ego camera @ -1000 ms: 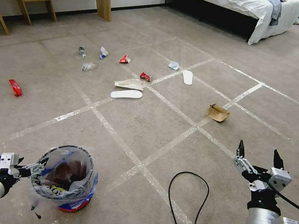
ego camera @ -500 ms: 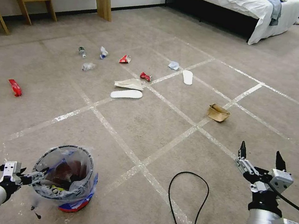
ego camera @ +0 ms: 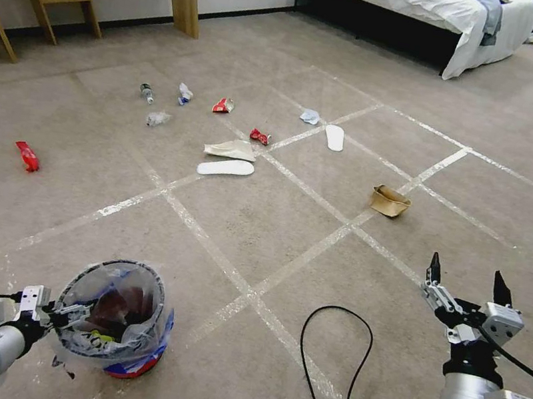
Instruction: Pick up the trash bin and place the garbage on the floor into it.
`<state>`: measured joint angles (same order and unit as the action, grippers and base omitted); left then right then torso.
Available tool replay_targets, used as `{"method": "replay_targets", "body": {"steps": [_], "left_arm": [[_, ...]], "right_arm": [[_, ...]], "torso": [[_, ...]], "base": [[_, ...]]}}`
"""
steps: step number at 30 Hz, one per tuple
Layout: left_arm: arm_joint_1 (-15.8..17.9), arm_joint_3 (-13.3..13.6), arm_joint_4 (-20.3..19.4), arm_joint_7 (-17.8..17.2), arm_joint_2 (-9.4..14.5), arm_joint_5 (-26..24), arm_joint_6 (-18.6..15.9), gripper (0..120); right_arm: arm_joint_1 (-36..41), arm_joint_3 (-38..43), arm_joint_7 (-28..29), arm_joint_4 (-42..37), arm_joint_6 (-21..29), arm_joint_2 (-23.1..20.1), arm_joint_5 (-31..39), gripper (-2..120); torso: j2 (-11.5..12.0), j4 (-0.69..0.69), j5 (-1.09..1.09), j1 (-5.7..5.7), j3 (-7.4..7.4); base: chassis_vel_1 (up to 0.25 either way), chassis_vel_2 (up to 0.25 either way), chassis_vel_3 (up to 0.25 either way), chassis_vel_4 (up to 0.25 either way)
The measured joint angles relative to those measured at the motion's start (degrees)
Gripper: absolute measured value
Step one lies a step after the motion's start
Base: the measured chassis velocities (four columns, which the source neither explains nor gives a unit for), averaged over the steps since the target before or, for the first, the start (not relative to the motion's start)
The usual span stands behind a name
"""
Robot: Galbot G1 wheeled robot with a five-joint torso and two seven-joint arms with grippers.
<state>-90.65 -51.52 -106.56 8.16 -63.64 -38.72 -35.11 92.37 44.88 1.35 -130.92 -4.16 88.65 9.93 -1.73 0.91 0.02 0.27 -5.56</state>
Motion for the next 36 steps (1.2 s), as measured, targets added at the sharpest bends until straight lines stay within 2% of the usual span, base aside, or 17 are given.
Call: {"method": "replay_targets", "body": {"steps": [2, 4, 5, 7, 8, 10, 11, 13, 14, 16, 17, 19, 22, 23, 30, 35, 36], "left_arm": [[0.01, 0.07, 0.02, 0.00, 0.09, 0.00, -0.14, 81], [-0.21, 0.13, 0.00, 0.02, 0.44, 0.00, -0.45, 68], [-0.21, 0.13, 0.00, 0.02, 0.44, 0.00, -0.45, 68], [-0.48, 0.15, -0.13, 0.03, 0.75, 0.02, -0.74, 58], [-0.48, 0.15, -0.13, 0.03, 0.75, 0.02, -0.74, 58], [-0.73, 0.14, -0.29, -0.01, 0.91, 0.02, -1.07, 47], [-0.73, 0.14, -0.29, -0.01, 0.91, 0.02, -1.07, 47], [-1.09, 0.11, -0.47, -0.07, 1.03, 0.05, -1.40, 36], [-1.09, 0.11, -0.47, -0.07, 1.03, 0.05, -1.40, 36], [-1.50, 0.01, -0.78, -0.10, 1.10, 0.07, -1.78, 25], [-1.50, 0.01, -0.78, -0.10, 1.10, 0.07, -1.78, 25], [-1.70, -0.12, -1.09, -0.14, 1.13, 0.01, -2.09, 15], [-1.77, -0.17, -1.32, -0.17, 1.13, -0.11, -2.27, 9], [-1.87, -0.17, -1.62, -0.15, 1.12, -0.34, -2.42, 3], [-1.96, -0.59, -2.64, -0.48, 0.66, -1.16, -3.49, 1], [-2.21, -2.80, -4.23, -1.36, 0.20, -3.82, -4.72, 1], [-2.43, -4.30, -5.24, -1.81, 0.04, -5.17, -5.22, 1]], "right_arm": [[-0.19, 0.02, 0.05, 0.10, -0.01, -0.09, 0.15, 100], [-0.56, 0.01, 0.10, 0.32, -0.01, -0.31, 0.48, 100], [-0.56, 0.01, 0.10, 0.32, -0.01, -0.31, 0.48, 100], [-0.98, -0.06, 0.12, 0.65, -0.01, -0.50, 0.71, 100], [-0.98, -0.06, 0.12, 0.65, -0.01, -0.50, 0.71, 100], [-1.30, -0.12, 0.14, 0.92, 0.00, -0.62, 0.83, 100], [-1.30, -0.12, 0.14, 0.92, 0.00, -0.62, 0.83, 100], [-1.64, -0.24, 0.17, 1.12, 0.05, -0.85, 1.13, 100], [-1.64, -0.24, 0.17, 1.12, 0.05, -0.85, 1.13, 100], [-1.93, -0.24, 0.20, 1.31, 0.08, -1.24, 1.46, 100], [-1.93, -0.24, 0.20, 1.31, 0.08, -1.24, 1.46, 100], [-2.07, -0.22, 0.26, 1.43, 0.08, -1.55, 1.77, 100], [-2.15, -0.22, 0.31, 1.49, 0.08, -1.66, 1.88, 100], [-2.26, -0.22, 0.34, 1.55, 0.08, -1.78, 1.98, 100], [-2.43, -0.47, 0.61, 1.79, 0.08, -2.16, 2.32, 100], [-2.28, -0.41, 0.73, 1.91, -0.61, -2.77, 2.48, 100], [-2.09, -0.37, 0.81, 1.91, -0.62, -3.08, 2.54, 100]], "torso": [[0.00, 0.00, 0.01, 0.00, 0.00], [0.00, 0.00, 0.00, 0.00, 0.00], [0.00, 0.00, 0.00, 0.00, 0.00], [0.00, 0.00, -0.01, 0.00, 0.00], [0.00, 0.00, -0.01, 0.00, 0.00], [0.00, 0.00, -0.01, 0.00, 0.00], [0.00, 0.00, -0.01, 0.00, 0.00], [0.00, 0.00, 0.00, 0.00, 0.00], [0.00, 0.00, 0.00, 0.00, 0.00], [0.00, 0.00, 0.00, 0.00, 0.00], [0.00, 0.00, 0.00, 0.00, 0.00], [0.00, -0.01, -0.02, 0.00, 0.00], [0.00, -0.01, -0.02, 0.00, 0.00], [0.00, 0.00, -0.04, 0.00, 0.00], [0.01, 0.01, -0.06, 0.00, -0.01], [0.01, 0.01, -0.05, 0.00, -0.01], [0.01, 0.01, -0.01, 0.00, -0.01]], "base": [[0.000, 0.000, 0.000, 0.000], [0.000, 0.000, 0.000, 0.000], [0.000, 0.000, 0.000, 0.000], [0.000, 0.000, 0.000, 0.000], [0.000, 0.000, 0.000, 0.000], [0.000, 0.000, 0.000, 0.000], [0.000, 0.000, 0.000, 0.000], [0.000, 0.000, 0.000, 0.000], [0.000, 0.000, 0.000, 0.000], [0.000, 0.000, 0.000, 0.000], [0.000, 0.000, 0.000, 0.000], [0.000, 0.000, 0.000, 0.000], [0.000, 0.000, 0.000, 0.000], [0.000, 0.000, 0.000, 0.000], [0.000, 0.000, 0.000, 0.000], [0.000, 0.000, 0.000, 0.000], [0.000, 0.000, 0.000, 0.000]]}}
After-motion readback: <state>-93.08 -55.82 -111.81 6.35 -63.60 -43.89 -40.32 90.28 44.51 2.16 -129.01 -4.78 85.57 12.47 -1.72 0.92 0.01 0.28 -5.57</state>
